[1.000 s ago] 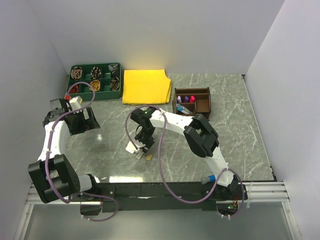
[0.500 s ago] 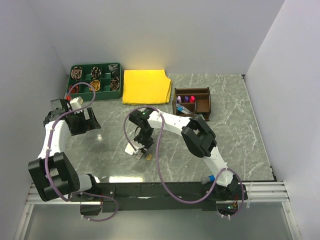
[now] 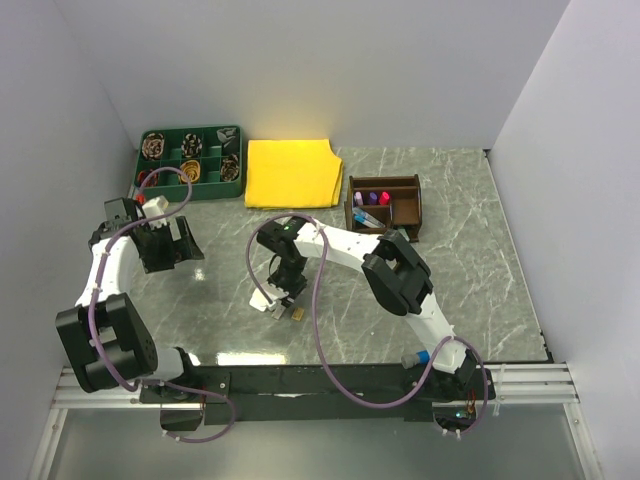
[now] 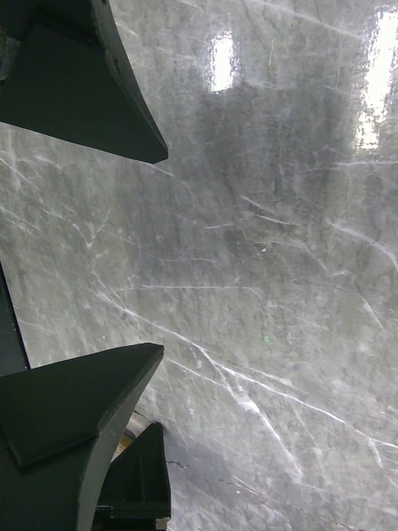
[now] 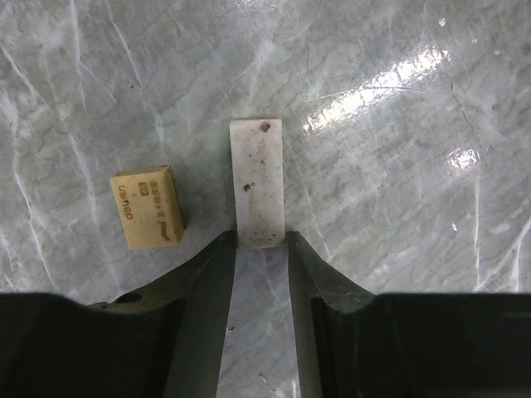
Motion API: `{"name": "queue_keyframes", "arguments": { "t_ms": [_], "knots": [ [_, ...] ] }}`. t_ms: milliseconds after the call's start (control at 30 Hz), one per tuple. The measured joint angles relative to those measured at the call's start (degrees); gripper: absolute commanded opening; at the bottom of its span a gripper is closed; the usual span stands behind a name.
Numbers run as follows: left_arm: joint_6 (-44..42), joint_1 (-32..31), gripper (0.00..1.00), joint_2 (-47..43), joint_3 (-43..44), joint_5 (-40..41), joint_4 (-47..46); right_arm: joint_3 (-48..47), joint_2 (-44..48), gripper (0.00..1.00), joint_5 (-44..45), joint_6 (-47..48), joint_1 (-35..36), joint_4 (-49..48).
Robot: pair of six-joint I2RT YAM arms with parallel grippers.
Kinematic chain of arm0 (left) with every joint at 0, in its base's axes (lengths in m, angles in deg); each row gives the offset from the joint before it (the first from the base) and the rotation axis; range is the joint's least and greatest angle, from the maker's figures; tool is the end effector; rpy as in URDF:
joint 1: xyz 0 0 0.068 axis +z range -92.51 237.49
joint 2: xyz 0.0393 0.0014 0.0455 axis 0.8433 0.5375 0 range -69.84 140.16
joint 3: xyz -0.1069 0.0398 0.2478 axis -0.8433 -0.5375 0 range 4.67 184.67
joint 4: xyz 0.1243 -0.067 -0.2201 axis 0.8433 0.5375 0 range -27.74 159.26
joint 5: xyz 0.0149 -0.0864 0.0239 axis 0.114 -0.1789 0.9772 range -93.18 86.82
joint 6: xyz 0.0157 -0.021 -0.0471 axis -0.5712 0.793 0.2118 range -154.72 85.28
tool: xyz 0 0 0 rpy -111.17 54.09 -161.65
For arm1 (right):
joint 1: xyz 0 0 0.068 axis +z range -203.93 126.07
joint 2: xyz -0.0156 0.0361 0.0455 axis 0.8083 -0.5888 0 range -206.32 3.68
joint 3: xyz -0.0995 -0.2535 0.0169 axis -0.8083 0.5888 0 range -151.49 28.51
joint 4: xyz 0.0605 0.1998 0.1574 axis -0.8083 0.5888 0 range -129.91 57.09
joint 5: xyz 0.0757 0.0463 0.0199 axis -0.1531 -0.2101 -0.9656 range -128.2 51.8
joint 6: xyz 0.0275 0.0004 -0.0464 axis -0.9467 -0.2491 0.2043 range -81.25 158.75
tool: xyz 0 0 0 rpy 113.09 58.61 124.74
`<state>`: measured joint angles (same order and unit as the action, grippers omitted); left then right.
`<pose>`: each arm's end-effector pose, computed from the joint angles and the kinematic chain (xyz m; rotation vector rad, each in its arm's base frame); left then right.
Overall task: Sort the stationery into containers
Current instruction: Pick up the stationery from the center of the board.
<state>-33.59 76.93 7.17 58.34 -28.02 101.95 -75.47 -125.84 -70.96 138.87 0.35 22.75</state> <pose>0.2478 0.0717 0.2341 -0.3260 2.5577 -0.4616 0.2403 0.3670 0.1619 -2.7305 0.6073 0.7399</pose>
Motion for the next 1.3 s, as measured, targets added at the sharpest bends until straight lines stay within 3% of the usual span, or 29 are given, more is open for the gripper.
{"name": "queue_keyframes", "arguments": {
  "t_ms": [233, 667, 867, 1033, 1300],
  "knots": [
    [0.0, 0.0, 0.98, 1.0, 0.0, -0.7, 0.1, 0.0, 0.0, 0.4, 0.2, -0.5, 0.4, -0.1],
    [-1.2, 0.1, 0.98, 1.2, 0.3, -0.9, 0.6, 0.5, 0.3, 0.14, 0.9, -6.3, 1.1, -1.5],
    [-2.2, 0.1, 0.97, 2.0, 3.4, -2.6, 1.3, 8.1, 6.2, 0.05, 0.3, -21.0, -0.2, -8.2],
    [-3.0, -1.5, 0.98, 5.7, 9.1, -4.1, 1.2, 20.5, 18.7, 0.0, -0.6, -43.2, -4.4, -18.6],
    [-4.1, -11.6, 0.98, 16.9, 25.8, -3.8, 3.7, 36.9, 37.6, 0.0, 2.5, -61.6, -13.3, -24.8]
  ]
}}
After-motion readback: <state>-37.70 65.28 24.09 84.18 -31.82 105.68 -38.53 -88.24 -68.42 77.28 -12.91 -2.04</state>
